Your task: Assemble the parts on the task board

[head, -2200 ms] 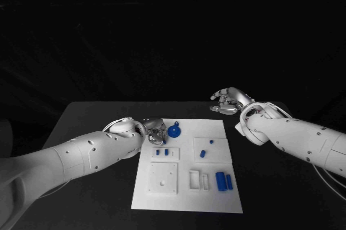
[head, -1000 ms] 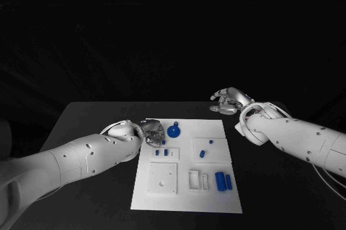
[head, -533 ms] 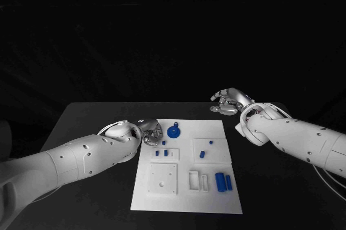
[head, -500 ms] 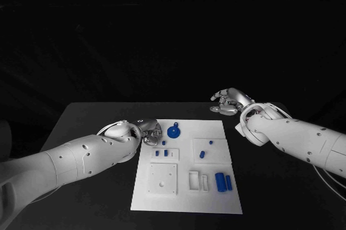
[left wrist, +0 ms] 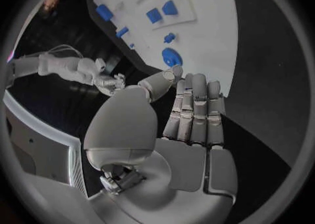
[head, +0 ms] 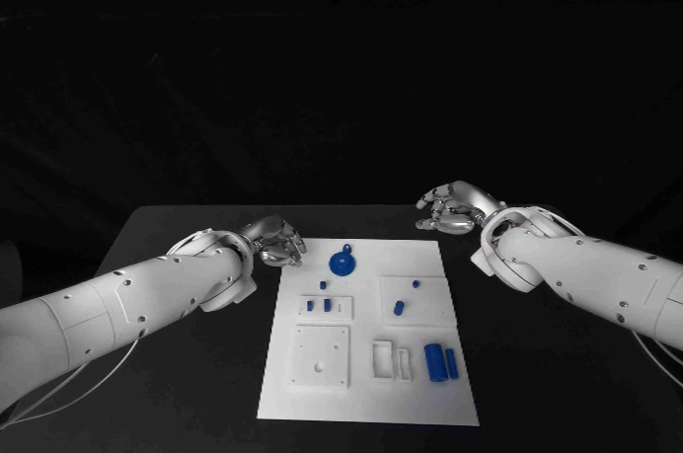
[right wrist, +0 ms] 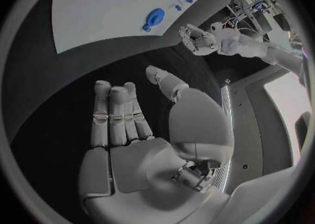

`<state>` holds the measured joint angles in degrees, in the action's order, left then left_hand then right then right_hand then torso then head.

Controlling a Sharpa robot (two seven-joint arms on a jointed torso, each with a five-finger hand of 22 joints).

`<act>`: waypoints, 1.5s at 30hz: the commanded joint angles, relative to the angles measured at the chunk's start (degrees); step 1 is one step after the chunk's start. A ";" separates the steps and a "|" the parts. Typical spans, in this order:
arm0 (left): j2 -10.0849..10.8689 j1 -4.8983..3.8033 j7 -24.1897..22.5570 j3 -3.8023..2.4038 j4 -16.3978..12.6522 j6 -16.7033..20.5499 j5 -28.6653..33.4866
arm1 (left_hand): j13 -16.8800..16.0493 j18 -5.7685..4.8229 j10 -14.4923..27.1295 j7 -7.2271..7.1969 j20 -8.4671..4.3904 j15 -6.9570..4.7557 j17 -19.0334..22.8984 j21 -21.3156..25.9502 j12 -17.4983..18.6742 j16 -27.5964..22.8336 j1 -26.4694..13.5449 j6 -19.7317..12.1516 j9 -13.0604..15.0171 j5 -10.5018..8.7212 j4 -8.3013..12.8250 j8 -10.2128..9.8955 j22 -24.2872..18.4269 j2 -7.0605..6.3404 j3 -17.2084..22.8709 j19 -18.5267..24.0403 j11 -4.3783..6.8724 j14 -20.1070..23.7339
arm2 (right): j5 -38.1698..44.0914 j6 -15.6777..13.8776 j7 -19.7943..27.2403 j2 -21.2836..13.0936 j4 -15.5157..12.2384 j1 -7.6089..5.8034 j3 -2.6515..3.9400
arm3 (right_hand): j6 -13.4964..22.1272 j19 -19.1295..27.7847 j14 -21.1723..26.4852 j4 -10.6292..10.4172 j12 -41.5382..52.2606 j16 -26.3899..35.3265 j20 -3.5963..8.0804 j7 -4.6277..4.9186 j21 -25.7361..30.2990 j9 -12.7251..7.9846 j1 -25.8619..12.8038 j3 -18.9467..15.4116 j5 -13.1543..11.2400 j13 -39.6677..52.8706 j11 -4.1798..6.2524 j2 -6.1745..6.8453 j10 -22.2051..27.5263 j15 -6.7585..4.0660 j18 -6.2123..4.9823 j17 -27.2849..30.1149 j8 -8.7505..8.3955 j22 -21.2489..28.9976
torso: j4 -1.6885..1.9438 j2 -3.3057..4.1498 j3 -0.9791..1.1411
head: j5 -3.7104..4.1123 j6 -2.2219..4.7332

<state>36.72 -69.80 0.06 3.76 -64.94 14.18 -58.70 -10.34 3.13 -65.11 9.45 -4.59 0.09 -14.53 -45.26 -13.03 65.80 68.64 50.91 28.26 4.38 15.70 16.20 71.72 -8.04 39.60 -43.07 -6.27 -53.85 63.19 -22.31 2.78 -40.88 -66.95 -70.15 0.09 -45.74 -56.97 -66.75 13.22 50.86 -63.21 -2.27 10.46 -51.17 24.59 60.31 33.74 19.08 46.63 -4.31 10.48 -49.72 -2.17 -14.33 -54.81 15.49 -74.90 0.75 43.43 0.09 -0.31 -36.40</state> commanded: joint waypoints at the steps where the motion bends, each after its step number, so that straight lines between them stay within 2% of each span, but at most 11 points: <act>1: 1.51 -0.43 -7.25 -0.08 -2.25 -0.49 17.34 | 0.12 -1.30 0.35 -0.05 -0.24 0.67 1.41 1.84 0.11 -3.71 -0.79 -0.78 0.20 0.12 0.13 0.42 -0.90 0.07 0.12 0.90 -0.25 -0.19 | 0.32 5.48 2.73 -0.72 -0.80 0.18 0.01 | -0.41 0.40 0.34 1.61 -10.18 0.10 -0.22 0.08 0.16 0.21 -0.12 -0.34 -0.23 -8.72 -0.40 -0.59 -0.74 0.88 -0.63 0.52 0.55 -1.15 | 0.02 -0.07 0.01 | 0.19 0.30; 4: 3.56 -0.51 -8.69 -0.07 -4.98 -0.49 22.66 | 0.40 -1.35 0.47 -0.01 -0.05 0.77 2.28 3.10 0.46 -6.65 -1.20 -3.32 -0.18 0.36 0.00 -0.55 -1.57 0.75 -0.03 0.71 -0.33 -1.74 | 2.87 6.66 2.32 -1.63 -1.86 0.57 0.00 | -1.19 0.15 0.31 2.51 -16.78 -0.13 -0.28 0.56 0.15 0.40 0.03 -0.35 -0.70 -14.64 -0.63 -1.17 -2.59 0.73 -0.67 1.04 1.12 -1.08 | 0.03 -0.13 0.01 | 0.42 0.46; 8: 5.91 -0.52 -9.94 -0.06 -8.04 -0.67 29.17 | 0.57 -1.92 -1.60 0.43 -0.40 0.26 2.46 4.41 0.72 -10.97 -1.93 -2.88 0.31 0.29 0.12 0.50 -1.90 1.03 -0.91 0.25 0.27 -5.34 | 8.44 7.77 1.74 -2.41 -3.05 1.23 -0.03 | -2.26 -0.40 -0.09 3.12 -22.64 -0.48 -0.04 0.42 0.13 0.64 1.07 0.00 -1.62 -19.48 -0.96 -1.44 -3.21 1.07 -0.67 1.56 1.87 -1.02 | 0.08 -0.33 -0.06 | 0.80 0.43; 13: 8.50 -0.51 -11.54 -0.04 -11.87 -0.29 35.35 | 0.61 -2.87 -3.31 0.02 1.19 2.37 3.52 7.06 0.83 -16.98 -2.33 -1.86 0.70 0.31 0.39 1.45 -2.32 1.38 -1.03 3.85 0.78 -2.28 | 15.68 9.38 0.84 -2.70 -3.96 2.21 -0.13 | -3.82 -0.75 -0.39 2.98 -29.28 -0.62 0.00 -0.33 0.28 0.95 2.36 0.34 -2.54 -24.74 -1.40 -1.19 -6.59 1.40 -0.67 2.49 2.83 -1.01 | 0.11 -0.74 -0.15 | 1.12 0.32; 15: 9.13 -0.51 -12.22 -0.03 -12.88 -0.29 37.11 | 0.71 -2.74 -3.47 -0.02 1.46 2.58 3.38 7.31 1.08 -17.99 -2.31 -1.82 0.75 0.29 0.42 1.57 -2.23 1.45 -1.19 4.07 0.77 -2.62 | 17.35 10.81 0.03 -2.55 -3.98 2.58 -0.19 | -4.31 -0.82 -0.46 3.19 -30.75 -0.73 0.02 -0.57 0.33 1.01 2.61 0.29 -2.65 -25.88 -1.32 -1.02 -7.59 1.36 -0.67 2.72 3.07 -1.01 | 0.10 -0.87 -0.19 | 1.15 0.26; 18: 10.00 -0.49 -13.47 -0.02 -14.37 -0.43 39.16 | 1.05 -2.76 -3.08 -0.04 1.85 2.92 3.02 7.93 1.87 -19.75 -2.23 -1.86 0.78 0.31 0.49 1.69 -2.12 1.51 -1.36 4.68 0.46 -2.77 | 21.04 10.68 -1.07 -2.03 -4.01 3.35 -1.00 | -4.48 -0.84 -0.41 3.17 -32.76 -0.82 0.00 -0.63 0.46 0.95 2.08 -0.56 -2.47 -27.37 -1.44 -0.77 -8.55 1.48 -0.67 3.07 3.09 -1.01 | 0.10 -1.03 -0.27 | 1.13 0.09; 21: 10.38 -0.47 -14.43 -0.01 -15.13 -0.70 40.58 | 1.35 -2.80 -2.64 -0.01 2.23 3.32 2.60 8.52 2.59 -21.31 -2.35 -1.95 0.77 0.23 0.42 1.74 -2.03 1.46 -1.60 5.22 0.12 -2.53 | 24.78 9.61 -2.51 -1.51 -4.15 4.20 -1.33 | -4.62 -1.04 -0.52 3.01 -33.86 -0.96 0.06 -0.67 0.53 0.88 2.43 -0.49 -3.28 -28.24 -1.44 -0.52 -9.38 1.47 -0.67 3.31 3.10 -0.97 | 0.15 -1.03 -0.28 | 1.19 0.08; 25: 10.68 -0.45 -15.06 -0.01 -15.54 -0.85 41.33 | 1.56 -2.86 -2.34 0.04 2.65 3.77 2.21 9.15 3.12 -22.71 -2.48 -2.08 0.73 0.18 0.37 1.75 -1.97 1.51 -1.78 5.86 -0.11 -1.96 | 28.56 7.88 -4.63 -0.89 -4.51 5.07 -1.67 | -4.92 -1.51 -0.74 1.87 -35.25 -1.10 0.09 -0.73 0.74 0.73 3.16 1.56 -5.75 -29.36 -1.36 0.85 -10.72 1.40 -0.67 3.77 3.08 -0.87 | 0.19 -0.91 -0.28 | 1.24 0.06; 29: 10.80 -0.44 -15.24 0.00 -15.56 -0.93 41.35 | 1.70 -2.81 -2.07 0.07 2.84 3.97 1.94 9.40 3.45 -23.35 -2.61 -2.16 0.70 0.17 0.28 1.75 -1.91 1.59 -1.88 6.01 -0.28 -1.75 | 30.99 7.06 -6.08 -0.36 -4.54 5.77 -1.75 | -5.55 -2.09 -1.11 0.56 -36.13 -1.39 0.24 -0.95 0.80 0.65 4.29 4.30 -8.91 -30.10 -1.11 2.29 -12.26 1.16 -0.67 4.15 3.23 -0.89 | 0.19 -0.87 -0.16 | 1.12 -0.07; 40: 11.08 -0.43 -15.13 0.01 -15.56 -0.95 41.53 | 1.88 -2.68 -1.70 0.30 3.04 4.13 1.26 9.71 3.92 -24.16 -3.39 -2.50 0.60 -0.26 -0.13 1.63 -1.77 1.53 -2.42 6.00 -0.53 -1.76 | 35.00 5.41 -8.66 0.78 -3.85 6.77 -2.20 | -6.50 -3.00 -1.73 -2.05 -37.42 -2.01 0.59 -1.27 0.69 0.44 5.57 8.59 -12.32 -30.98 -0.73 4.63 -14.46 0.79 -0.67 4.75 3.37 -1.04 | 0.12 -0.82 -0.14 | 1.16 -0.48; 45: 11.17 -0.42 -15.14 0.01 -15.59 -1.02 41.53 | 1.91 -2.66 -1.63 0.32 3.06 4.13 1.12 9.77 4.00 -24.27 -3.48 -2.55 0.59 -0.28 -0.18 1.62 -1.75 1.53 -2.48 6.00 -0.57 -1.80 | 35.63 5.58 -9.03 1.28 -3.02 7.02 -2.40 | -6.76 -3.17 -1.86 -2.65 -37.66 -2.15 0.68 -1.35 0.66 0.40 6.01 9.77 -13.04 -31.09 -0.66 4.85 -14.88 0.72 -0.67 4.88 3.42 -1.06 | 0.14 -0.85 -0.14 | 1.19 -0.64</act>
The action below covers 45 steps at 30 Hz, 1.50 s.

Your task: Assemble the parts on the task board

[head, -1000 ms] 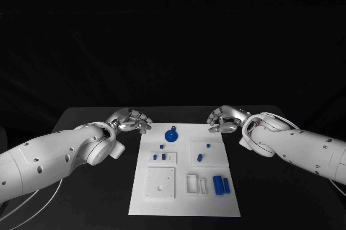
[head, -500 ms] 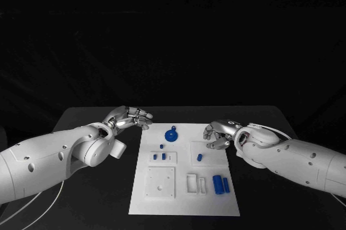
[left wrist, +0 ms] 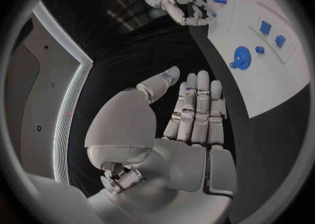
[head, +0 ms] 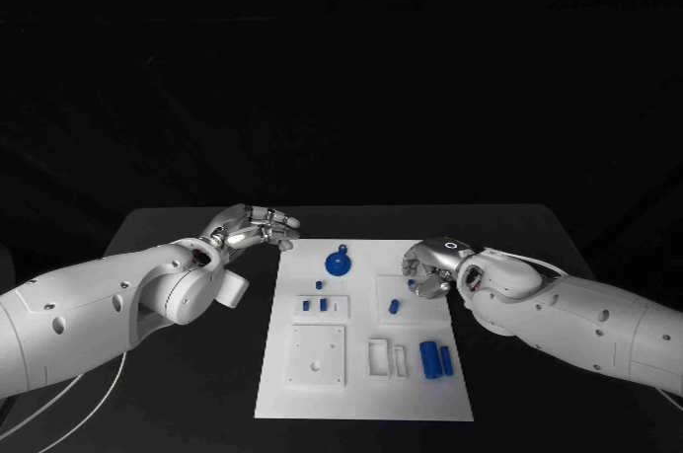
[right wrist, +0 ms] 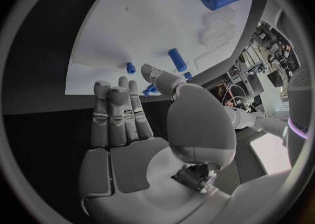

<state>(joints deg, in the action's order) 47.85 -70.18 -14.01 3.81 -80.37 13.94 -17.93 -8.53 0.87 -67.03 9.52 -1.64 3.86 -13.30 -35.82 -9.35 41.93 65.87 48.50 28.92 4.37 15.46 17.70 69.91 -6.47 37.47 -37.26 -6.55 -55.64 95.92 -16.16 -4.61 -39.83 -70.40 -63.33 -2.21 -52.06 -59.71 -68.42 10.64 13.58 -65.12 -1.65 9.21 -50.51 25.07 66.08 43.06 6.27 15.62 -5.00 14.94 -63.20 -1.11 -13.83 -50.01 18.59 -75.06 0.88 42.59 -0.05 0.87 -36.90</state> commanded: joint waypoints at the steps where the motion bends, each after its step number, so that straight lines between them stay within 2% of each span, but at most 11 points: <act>1: 0.04 -0.04 -1.07 -0.04 -0.18 -0.85 0.77 | 0.11 -0.39 0.31 0.25 0.11 0.36 -0.14 0.35 0.34 -0.43 -0.72 -0.17 -0.07 -0.27 0.04 0.11 0.07 -0.03 -0.35 0.19 -0.29 -0.02 | 3.00 -0.62 -1.74 0.31 0.58 0.25 -0.15 | -0.49 -0.48 -0.21 -0.17 -0.42 -0.26 0.08 -0.13 -0.02 -0.08 0.32 0.68 -0.36 -0.09 0.06 0.38 -1.51 -0.37 -1.17 0.10 0.34 -0.92 | 0.01 0.01 -0.01 | 0.01 -0.18; 5: 0.02 -0.04 -0.97 -0.04 -0.09 -1.01 0.77 | 0.13 -0.38 0.34 0.26 0.13 0.37 -0.23 0.39 0.39 -0.51 -0.78 -0.22 -0.09 -0.27 0.00 0.09 0.08 -0.02 -0.39 0.19 -0.32 -0.03 | 3.08 -0.54 -1.64 0.59 1.19 0.53 -0.20 | -1.18 -0.74 -0.41 -1.15 -0.40 -0.45 0.20 -0.39 -0.07 -0.07 1.01 3.06 -2.20 0.01 0.34 0.39 -2.54 -0.64 -1.17 0.29 0.56 -0.93 | 0.00 0.00 -0.03 | -0.07 -0.27; 11: 0.02 -0.04 -0.89 -0.04 0.00 -0.99 0.77 | 0.15 -0.36 0.42 0.28 0.14 0.37 -0.38 0.45 0.47 -0.62 -0.85 -0.27 -0.10 -0.26 -0.05 0.08 0.11 -0.02 -0.44 0.18 -0.36 -0.07 | 3.90 -0.36 -0.88 1.07 2.02 0.81 -0.57 | -2.54 -0.87 -0.52 -1.66 0.25 -0.55 0.27 -0.95 -0.17 0.13 1.33 4.79 -3.02 0.73 0.90 0.35 -4.17 -1.16 -1.17 0.48 1.15 -0.98 | -0.03 -0.06 -0.06 | -0.10 -0.37; 31: -0.11 -0.04 -0.80 -0.04 0.14 -1.21 0.77 | 0.29 -0.19 0.72 0.16 -0.09 0.05 -1.62 0.46 0.88 -0.78 -0.82 -0.02 -0.08 -0.28 -0.12 0.31 0.42 0.02 -0.60 -0.45 -0.54 -0.90 | 4.37 -0.21 -1.57 2.35 2.49 1.40 -0.91 | -3.59 -1.13 -0.79 -1.65 0.64 -0.75 0.43 -1.41 -0.47 0.27 1.17 5.35 -3.19 1.46 1.33 0.00 -5.10 -1.59 -1.17 0.57 1.55 -1.04 | 0.02 -0.05 -0.06 | 0.03 -0.64; 34: -0.11 -0.04 -0.80 -0.04 0.12 -1.21 0.77 | 0.30 -0.18 0.75 0.16 -0.11 0.03 -1.71 0.46 0.92 -0.80 -0.86 -0.02 -0.08 -0.29 -0.14 0.32 0.45 -0.01 -0.64 -0.50 -0.56 -0.94 | 4.79 -0.39 -2.62 2.40 2.34 1.44 -0.92 | -3.94 -1.20 -0.91 -1.44 0.74 -0.83 0.52 -1.56 -0.55 0.31 1.41 5.73 -3.18 1.68 1.46 -0.45 -5.38 -1.72 -1.17 0.59 1.69 -1.04 | 0.01 -0.07 -0.08 | 0.02 -0.69; 38: -0.15 -0.04 -1.20 -0.04 0.11 -0.46 0.77 | 0.31 -0.16 0.76 0.15 -0.15 -0.02 -1.88 0.45 0.94 -0.80 -0.86 -0.02 -0.09 -0.27 -0.15 0.33 0.50 -0.01 -0.67 -0.60 -0.57 -1.07 | 5.80 -0.63 -4.29 2.51 2.17 1.50 -0.92 | -4.97 -1.45 -1.27 -1.13 1.12 -0.99 0.69 -1.98 -0.79 0.45 1.79 7.22 -3.12 2.24 1.87 -1.71 -6.34 -2.12 -1.17 0.65 2.07 -1.05 | 0.04 -0.07 -0.08 | 0.01 -0.69; 45: -0.15 -0.04 -1.66 -0.05 0.30 -0.07 0.77 | 0.28 -0.08 0.60 0.14 -0.34 -0.26 -2.50 0.38 0.94 -0.75 -0.74 -0.03 -0.12 -0.05 -0.14 0.34 0.65 -0.05 -0.69 -1.04 -0.52 -1.57 | 7.13 -1.65 -5.69 2.50 1.63 1.67 -0.92 | -6.38 -2.01 -1.97 -0.17 1.49 -1.24 0.96 -2.52 -1.38 0.70 1.32 8.51 -2.69 2.93 2.41 -2.33 -7.65 -2.64 -1.17 0.73 2.59 -1.09 | 0.03 -0.07 -0.07 | 0.05 -0.79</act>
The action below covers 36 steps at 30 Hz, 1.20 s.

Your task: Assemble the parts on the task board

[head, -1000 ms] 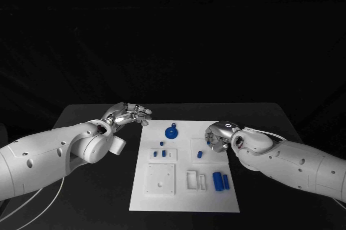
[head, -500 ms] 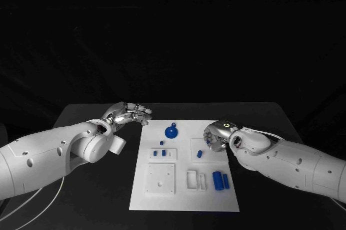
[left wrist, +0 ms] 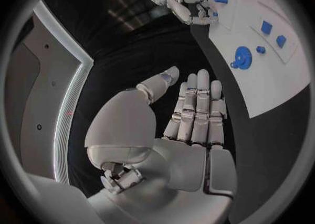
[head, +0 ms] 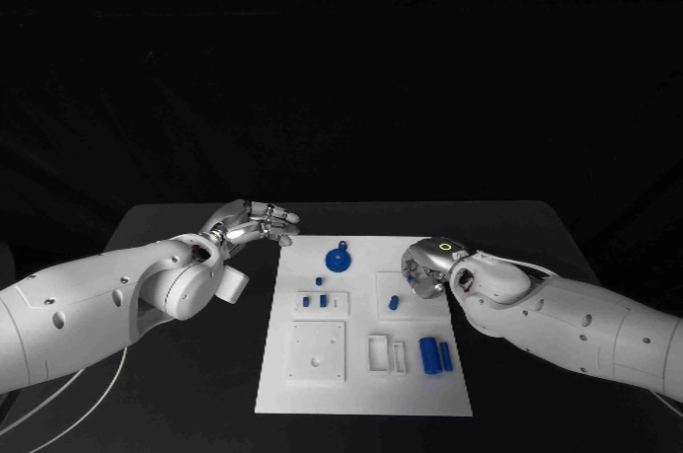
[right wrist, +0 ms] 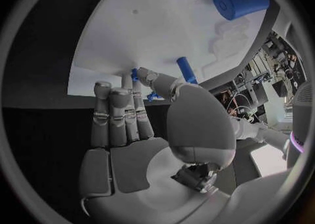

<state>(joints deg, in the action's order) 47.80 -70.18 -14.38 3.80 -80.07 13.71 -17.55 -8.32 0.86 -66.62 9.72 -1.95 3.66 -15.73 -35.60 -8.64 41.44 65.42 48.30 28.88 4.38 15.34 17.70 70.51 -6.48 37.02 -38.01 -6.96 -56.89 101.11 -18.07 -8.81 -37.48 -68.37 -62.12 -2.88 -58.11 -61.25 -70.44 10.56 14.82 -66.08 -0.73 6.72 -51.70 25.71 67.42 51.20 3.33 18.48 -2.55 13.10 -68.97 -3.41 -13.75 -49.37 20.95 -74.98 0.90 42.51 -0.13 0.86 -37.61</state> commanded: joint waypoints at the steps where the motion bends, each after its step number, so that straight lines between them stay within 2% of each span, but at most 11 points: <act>1: -0.06 -0.05 -1.33 -0.04 0.04 0.04 0.39 | 0.07 -0.07 0.19 -0.06 -0.04 -0.05 -0.09 0.16 0.23 -0.25 -0.30 0.18 -0.08 -0.05 -0.02 0.35 0.06 -0.04 -0.25 -0.30 -0.11 -0.34 | 2.03 0.15 -1.60 0.11 -0.47 0.48 -0.24 | -0.52 -0.56 -0.03 -0.01 0.28 -0.28 0.08 -0.10 -0.27 0.11 -0.14 0.54 0.41 0.17 0.02 -0.52 -2.06 -0.41 -1.25 0.12 0.28 -1.15 | 0.00 0.00 0.01 | 0.05 -0.08; 7: -0.01 -0.05 -1.43 -0.04 0.23 0.24 0.39 | 0.08 -0.07 0.19 -0.21 -0.13 -0.14 -0.44 0.18 0.28 -0.31 -0.26 0.33 -0.06 0.02 -0.02 0.45 0.13 0.04 -0.24 -0.48 -0.11 -0.50 | 2.05 -0.88 -2.07 -0.07 -0.75 0.49 -0.24 | -1.31 -0.99 -0.51 0.35 0.39 -0.35 0.32 -0.44 -0.61 0.42 -0.59 1.21 0.74 0.59 0.34 -0.51 -2.87 -0.72 -1.25 0.19 0.57 -1.11 | 0.00 -0.01 0.02 | 0.07 -0.15; 16: -0.11 -0.05 -1.38 -0.04 0.64 0.62 0.39 | 0.08 -0.07 0.18 -0.23 -0.16 -0.18 -0.59 0.19 0.30 -0.33 -0.27 0.32 -0.08 0.03 -0.02 0.45 0.16 0.03 -0.26 -0.57 -0.12 -0.58 | 0.27 -4.64 -1.94 -0.70 -1.93 0.49 -0.21 | -1.88 -1.51 -1.11 0.32 0.43 -0.42 0.60 -0.68 -0.96 0.79 -0.89 1.90 0.50 0.97 0.63 -0.09 -3.59 -1.01 -1.25 0.26 0.77 -1.08 | 0.00 -0.02 0.04 | -0.05 -0.06; 20: -0.07 -0.05 -1.36 -0.04 0.96 0.72 0.39 | 0.08 -0.07 0.17 -0.23 -0.21 -0.24 -0.77 0.19 0.31 -0.33 -0.28 0.28 -0.10 0.04 -0.02 0.43 0.20 0.02 -0.29 -0.65 -0.12 -0.71 | -0.67 -5.58 -1.62 -1.22 -2.85 0.48 0.08 | -2.02 -1.67 -1.28 0.30 0.42 -0.39 0.70 -0.74 -1.04 0.89 -0.97 2.05 0.71 1.07 0.70 0.02 -3.77 -1.08 -1.25 0.31 0.81 -1.06 | -0.04 -0.04 0.04 | -0.08 0.00; 31: -0.09 -0.05 -1.43 -0.04 1.66 0.89 0.39 | 0.09 -0.09 0.18 -0.21 -0.28 -0.33 -1.09 0.23 0.36 -0.36 -0.34 0.26 -0.12 0.03 -0.03 0.43 0.27 -0.06 -0.35 -0.77 -0.13 -0.90 | -3.34 -5.58 -0.84 -2.90 -5.53 0.46 2.43 | -2.14 -1.86 -1.49 0.22 0.36 -0.32 0.81 -0.80 -1.11 1.02 -1.14 2.14 1.06 1.18 0.77 0.10 -3.95 -1.15 -1.25 0.37 0.84 -1.03 | -0.05 -0.05 0.03 | -0.21 0.10; 36: -0.09 -0.05 -1.43 -0.04 1.83 0.86 0.43 | 0.09 -0.10 0.19 -0.21 -0.29 -0.33 -1.15 0.25 0.38 -0.40 -0.36 0.25 -0.13 0.02 -0.03 0.42 0.28 -0.08 -0.37 -0.77 -0.14 -0.88 | -4.89 -5.28 -0.47 -4.44 -8.23 0.44 3.32 | -2.15 -1.92 -1.58 0.22 0.26 -0.26 0.87 -0.81 -1.13 1.10 -1.29 2.10 1.46 1.24 0.78 0.14 -3.99 -1.16 -1.25 0.40 0.82 -1.01 | -0.05 -0.08 -0.01 | -0.32 0.12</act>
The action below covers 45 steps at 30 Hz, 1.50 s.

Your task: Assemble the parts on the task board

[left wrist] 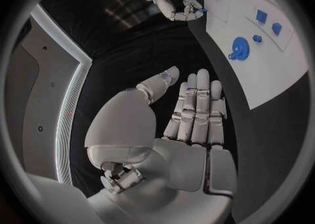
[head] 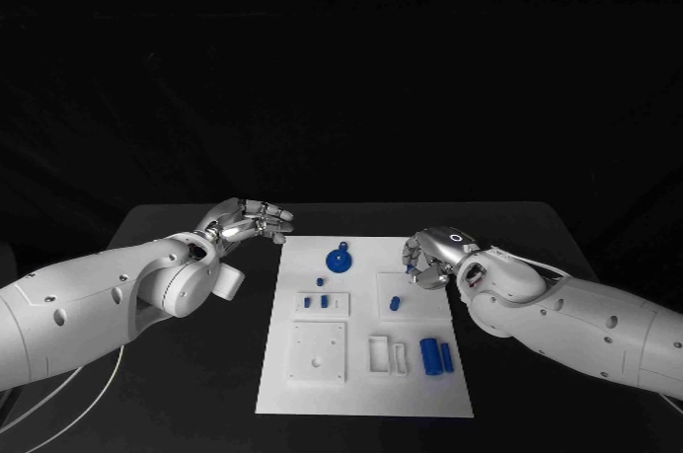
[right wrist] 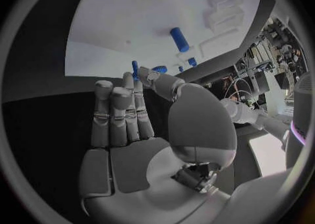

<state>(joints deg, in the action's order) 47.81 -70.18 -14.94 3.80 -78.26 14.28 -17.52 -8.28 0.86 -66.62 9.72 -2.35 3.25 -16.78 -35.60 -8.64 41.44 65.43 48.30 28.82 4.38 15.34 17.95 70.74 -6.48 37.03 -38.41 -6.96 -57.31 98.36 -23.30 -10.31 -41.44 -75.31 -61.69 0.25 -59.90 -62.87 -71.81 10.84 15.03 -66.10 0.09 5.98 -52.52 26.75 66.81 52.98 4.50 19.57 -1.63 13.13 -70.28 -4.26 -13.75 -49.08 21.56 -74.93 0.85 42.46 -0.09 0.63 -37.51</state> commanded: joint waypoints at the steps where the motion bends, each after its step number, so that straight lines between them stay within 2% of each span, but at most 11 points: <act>1: -0.10 -0.05 -0.87 -0.04 0.03 0.35 0.42 | 0.06 -0.11 0.20 -0.20 0.11 0.08 -0.11 0.26 0.38 -0.41 -0.37 0.25 -0.08 0.02 -0.04 0.17 0.06 -0.09 -0.38 -0.37 -0.14 -0.45 | -2.71 -0.18 1.19 -0.77 -2.17 0.01 0.34 | -0.37 -0.31 -0.23 -0.05 0.03 -0.22 0.06 -0.08 -0.31 0.08 -0.71 0.30 0.37 0.16 -0.13 0.09 -2.68 -0.31 -1.25 0.11 0.20 -1.05 | -0.02 -0.05 -0.05 | -0.13 0.02; 7: -0.35 -0.05 -0.98 -0.03 0.26 0.59 0.51 | 0.06 -0.12 0.21 -0.19 0.10 0.08 -0.17 0.29 0.40 -0.46 -0.38 0.22 -0.09 0.01 -0.04 0.16 0.07 -0.11 -0.38 -0.37 -0.15 -0.44 | -3.88 -0.51 2.08 -0.25 -5.62 -0.01 0.45 | -0.35 -0.33 -0.26 -0.05 -0.05 -0.15 0.09 -0.07 -0.30 0.14 -0.84 0.23 0.67 0.20 -0.14 0.01 -2.69 -0.31 -1.25 0.13 0.16 -1.03 | -0.12 -0.07 -0.04 | -0.68 0.14; 13: -0.75 -0.05 -1.10 -0.03 0.68 0.97 0.70 | 0.06 -0.13 0.20 -0.18 0.10 0.08 -0.22 0.32 0.40 -0.50 -0.39 0.22 -0.10 0.01 -0.04 0.16 0.07 -0.11 -0.39 -0.36 -0.15 -0.42 | -3.62 -0.09 2.53 2.03 -7.87 0.01 0.44 | -0.29 -0.34 -0.30 0.05 -0.16 -0.09 0.13 -0.05 -0.28 0.21 -0.96 0.07 1.02 0.25 -0.14 -0.14 -2.70 -0.31 -1.25 0.15 0.12 -1.01 | 0.07 -0.05 0.03 | -1.63 0.21; 15: -0.82 -0.05 -1.17 -0.03 0.72 1.16 0.75 | 0.06 -0.14 0.20 -0.18 0.10 0.08 -0.24 0.33 0.41 -0.52 -0.39 0.23 -0.10 0.00 -0.04 0.16 0.08 -0.12 -0.39 -0.36 -0.15 -0.41 | -2.45 0.04 2.67 3.04 -8.69 0.02 0.36 | -0.27 -0.35 -0.32 0.14 -0.22 -0.04 0.15 -0.05 -0.27 0.26 -1.05 -0.06 1.26 0.29 -0.15 -0.26 -2.71 -0.31 -1.25 0.16 0.09 -1.01 | 0.11 -0.01 -0.02 | -1.98 0.22; 17: -0.91 -0.05 -1.22 -0.03 0.71 1.32 1.00 | 0.06 -0.15 0.20 -0.18 0.10 0.09 -0.27 0.35 0.41 -0.55 -0.40 0.23 -0.10 0.00 -0.05 0.16 0.08 -0.13 -0.39 -0.35 -0.15 -0.39 | -0.02 0.39 2.68 4.38 -9.36 0.03 -0.15 | -0.26 -0.35 -0.32 0.20 -0.26 -0.02 0.16 -0.05 -0.27 0.29 -1.08 -0.13 1.38 0.31 -0.15 -0.32 -2.71 -0.31 -1.25 0.16 0.08 -1.01 | 0.09 0.03 -0.08 | -2.07 0.25; 20: -1.21 -0.05 -1.27 -0.03 0.77 1.57 1.02 | 0.06 -0.16 0.19 -0.18 0.09 0.09 -0.31 0.37 0.41 -0.58 -0.40 0.24 -0.10 0.00 -0.05 0.17 0.08 -0.14 -0.39 -0.35 -0.15 -0.37 | 2.23 1.18 2.60 5.77 -10.06 0.04 -1.68 | -0.28 -0.44 -0.40 0.40 -0.33 0.00 0.22 -0.06 -0.31 0.38 -1.15 -0.30 1.80 0.39 -0.13 -0.40 -2.78 -0.32 -1.25 0.16 0.06 -1.01 | 0.02 0.02 -0.11 | -2.40 0.27; 26: -1.81 -0.06 -1.29 -0.03 0.70 1.95 1.02 | 0.07 -0.25 0.21 -0.18 0.14 0.20 -0.53 0.55 0.47 -0.92 -0.43 0.25 -0.12 -0.02 -0.06 0.19 0.12 -0.23 -0.41 -0.22 -0.16 -0.08 | 4.54 3.02 1.91 8.56 -9.87 0.23 -3.95 | -0.31 -0.62 -0.54 0.59 -0.39 0.00 0.30 -0.07 -0.45 0.46 -1.18 -0.45 2.08 0.47 -0.10 -0.42 -2.86 -0.35 -1.25 0.16 0.05 -1.05 | 0.10 0.08 -0.15 | -2.86 0.12; 28: -1.92 -0.06 -1.27 -0.03 0.69 1.93 1.02 | 0.08 -0.27 0.21 -0.18 0.15 0.22 -0.57 0.59 0.48 -0.98 -0.43 0.26 -0.12 -0.02 -0.07 0.19 0.13 -0.23 -0.40 -0.19 -0.16 -0.03 | 5.16 3.28 1.69 8.96 -9.77 0.47 -4.51 | -0.30 -0.63 -0.54 0.60 -0.39 0.00 0.31 -0.07 -0.46 0.47 -1.18 -0.45 2.08 0.47 -0.10 -0.42 -2.86 -0.35 -1.25 0.16 0.05 -1.06 | 0.14 0.09 -0.12 | -2.98 0.08; 33: -1.89 -0.06 -1.49 -0.03 0.31 2.33 -2.18 | 0.08 -0.29 0.22 -0.21 0.16 0.26 -0.74 0.68 0.51 -1.14 -0.31 0.20 -0.15 0.05 -0.02 0.16 0.18 -0.24 -0.35 -0.13 -0.17 0.05 | 6.20 2.93 1.17 9.70 -9.62 1.62 -4.78 | -0.30 -0.67 -0.57 0.66 -0.42 0.01 0.33 -0.07 -0.50 0.49 -1.17 -0.47 2.11 0.49 -0.10 -0.43 -2.87 -0.36 -1.25 0.16 0.04 -1.08 | 0.05 0.09 -0.10 | -3.25 -0.30; 38: -1.98 -0.06 -1.54 -0.03 0.26 2.26 -2.22 | 0.09 -0.29 0.27 -0.20 0.17 0.29 -0.84 0.68 0.55 -1.24 -0.30 0.14 -0.18 0.04 -0.04 0.13 0.23 -0.30 -0.36 -0.17 -0.19 0.11 | 6.64 3.30 0.78 10.27 -9.37 2.29 -5.05 | -0.35 -0.74 -0.65 0.74 -0.45 0.01 0.37 -0.09 -0.59 0.54 -1.17 -0.51 2.20 0.53 -0.08 -0.43 -2.92 -0.37 -1.25 0.17 0.05 -1.11 | 0.01 0.12 -0.04 | -3.55 -0.60; 45: -2.05 -0.06 -1.56 -0.03 0.23 2.19 -2.20 | 0.10 -0.30 0.28 -0.20 0.19 0.31 -0.92 0.69 0.57 -1.30 -0.32 0.13 -0.19 0.03 -0.07 0.13 0.26 -0.32 -0.37 -0.18 -0.20 0.13 | 7.09 3.56 0.35 10.82 -8.71 2.82 -5.85 | -0.39 -0.83 -0.76 0.78 -0.49 0.01 0.41 -0.10 -0.69 0.59 -1.22 -0.55 2.34 0.56 -0.06 -0.45 -2.98 -0.39 -1.25 0.18 0.05 -1.14 | 0.01 0.11 -0.03 | -3.95 -0.91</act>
<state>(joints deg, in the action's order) 45.89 -70.19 -15.54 3.81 -77.83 16.19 -19.02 -8.24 0.86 -66.62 9.72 -2.35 3.24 -17.62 -35.26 -8.40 40.49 65.43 48.30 28.72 4.38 15.34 17.93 70.92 -6.48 37.03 -38.41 -6.96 -57.29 103.91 -20.72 -9.47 -30.80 -84.18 -59.02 -5.56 -59.93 -63.59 -72.48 11.39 14.95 -66.10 0.36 6.02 -52.95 27.25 65.90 52.42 6.56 20.08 -1.63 12.83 -70.88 -4.21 -13.75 -48.97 21.22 -74.92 0.87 42.56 -0.13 -3.20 -38.33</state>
